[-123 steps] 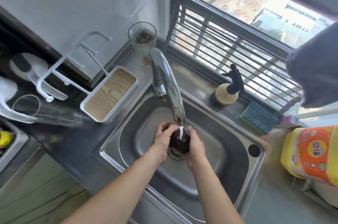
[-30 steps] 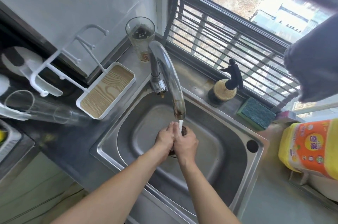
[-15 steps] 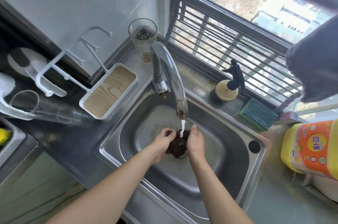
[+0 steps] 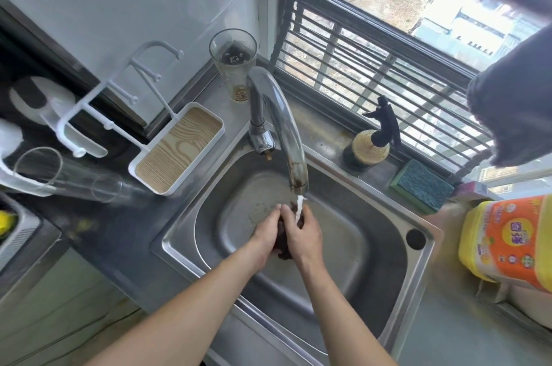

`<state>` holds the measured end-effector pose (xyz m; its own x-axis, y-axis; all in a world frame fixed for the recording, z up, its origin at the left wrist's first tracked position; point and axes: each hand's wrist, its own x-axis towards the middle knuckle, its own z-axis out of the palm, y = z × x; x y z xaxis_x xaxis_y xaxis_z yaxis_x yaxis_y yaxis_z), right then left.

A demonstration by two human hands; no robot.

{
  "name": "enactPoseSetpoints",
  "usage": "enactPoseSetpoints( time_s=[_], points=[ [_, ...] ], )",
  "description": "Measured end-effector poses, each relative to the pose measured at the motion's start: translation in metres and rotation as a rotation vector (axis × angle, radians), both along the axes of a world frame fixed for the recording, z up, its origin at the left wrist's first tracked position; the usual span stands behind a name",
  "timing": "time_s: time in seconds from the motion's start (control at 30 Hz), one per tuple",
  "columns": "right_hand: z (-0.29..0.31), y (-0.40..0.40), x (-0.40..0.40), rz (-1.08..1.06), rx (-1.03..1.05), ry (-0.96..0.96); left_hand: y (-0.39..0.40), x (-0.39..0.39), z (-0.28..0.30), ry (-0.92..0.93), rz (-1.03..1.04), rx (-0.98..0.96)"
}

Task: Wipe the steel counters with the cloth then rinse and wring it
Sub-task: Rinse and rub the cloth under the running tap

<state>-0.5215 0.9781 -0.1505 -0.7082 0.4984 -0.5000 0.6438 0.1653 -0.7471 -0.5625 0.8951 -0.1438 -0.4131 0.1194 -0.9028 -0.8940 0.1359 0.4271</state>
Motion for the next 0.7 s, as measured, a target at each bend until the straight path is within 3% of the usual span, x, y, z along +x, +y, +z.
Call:
enactPoseSetpoints(
  time_s=[0.13, 0.27, 0.43, 0.57, 0.7],
  points=[
    [0.005, 0.003, -0.008, -0.075, 0.020, 0.021, -0.005, 0.003, -0.003, -0.008, 0.023, 0.021],
    [0.005, 0.000, -0.011, -0.149, -0.088, 0.027, -0.010, 0.006, -0.002, -0.114, 0.078, 0.187],
    [0.004, -0.006, -0.003, 0.182, 0.235, 0.103, -0.008, 0.001, -0.009, 0.079, 0.067, 0.099],
    [0.014, -0.009, 0.002, 0.260, 0.413, -0.010, -0.008, -0.001, -0.009, 0.161, 0.087, 0.072],
    [0.017, -0.004, 0.009, 0.284, 0.497, 0.057, -0.006, -0.003, -0.011, 0.233, 0.047, 0.018]
  ],
)
